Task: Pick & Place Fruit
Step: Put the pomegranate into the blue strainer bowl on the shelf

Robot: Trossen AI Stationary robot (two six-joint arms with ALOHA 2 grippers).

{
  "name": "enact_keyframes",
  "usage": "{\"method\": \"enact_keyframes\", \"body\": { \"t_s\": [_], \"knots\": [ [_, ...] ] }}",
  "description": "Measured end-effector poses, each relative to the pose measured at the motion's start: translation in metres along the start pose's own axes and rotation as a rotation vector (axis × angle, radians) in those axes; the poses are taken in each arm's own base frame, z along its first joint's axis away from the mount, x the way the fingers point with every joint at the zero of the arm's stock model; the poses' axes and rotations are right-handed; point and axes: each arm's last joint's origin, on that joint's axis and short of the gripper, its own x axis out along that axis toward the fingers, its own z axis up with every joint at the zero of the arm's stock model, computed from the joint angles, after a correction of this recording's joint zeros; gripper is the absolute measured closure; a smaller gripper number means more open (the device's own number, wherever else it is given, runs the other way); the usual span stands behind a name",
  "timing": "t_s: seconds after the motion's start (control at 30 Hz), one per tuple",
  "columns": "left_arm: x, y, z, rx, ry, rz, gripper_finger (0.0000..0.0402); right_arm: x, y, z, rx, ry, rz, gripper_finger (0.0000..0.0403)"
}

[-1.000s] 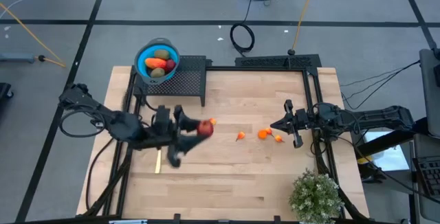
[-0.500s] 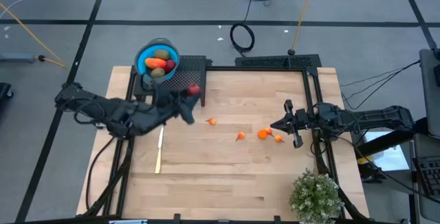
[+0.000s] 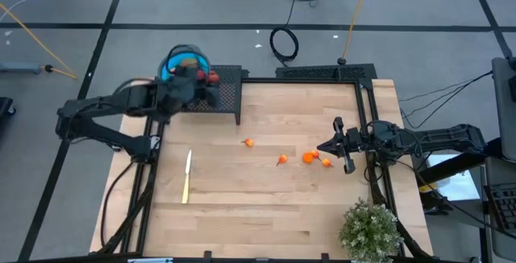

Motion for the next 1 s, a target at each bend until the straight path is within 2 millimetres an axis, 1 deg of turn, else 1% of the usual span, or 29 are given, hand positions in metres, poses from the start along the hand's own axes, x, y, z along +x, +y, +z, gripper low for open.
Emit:
{"method": "enact_keyframes", "body": {
  "t_s": [0.13,0.27,0.57,0.8,1.0],
  "knots": [
    [0.014,0.024,0.004,0.017,0.101,0.096,0.0202,0.0,0.0,0.0,0.0,0.0,0.0,0.0399],
    [0.023,0.048,0.006,0.036,0.192,0.208,0.0202,0.0,0.0,0.0,0.0,0.0,0.0,0.0399],
    [0.029,0.096,0.011,0.064,0.337,0.468,0.0201,0.0,0.0,0.0,0.0,0.0,0.0,0.0399],
    [0.035,0.127,0.022,0.044,0.408,0.52,0.0201,0.0,0.0,0.0,0.0,0.0,0.0,0.0399],
    [0.049,0.149,0.027,0.003,0.488,0.53,0.0202,0.0,0.0,0.0,0.0,0.0,0.0,0.0399]
  ]
}}
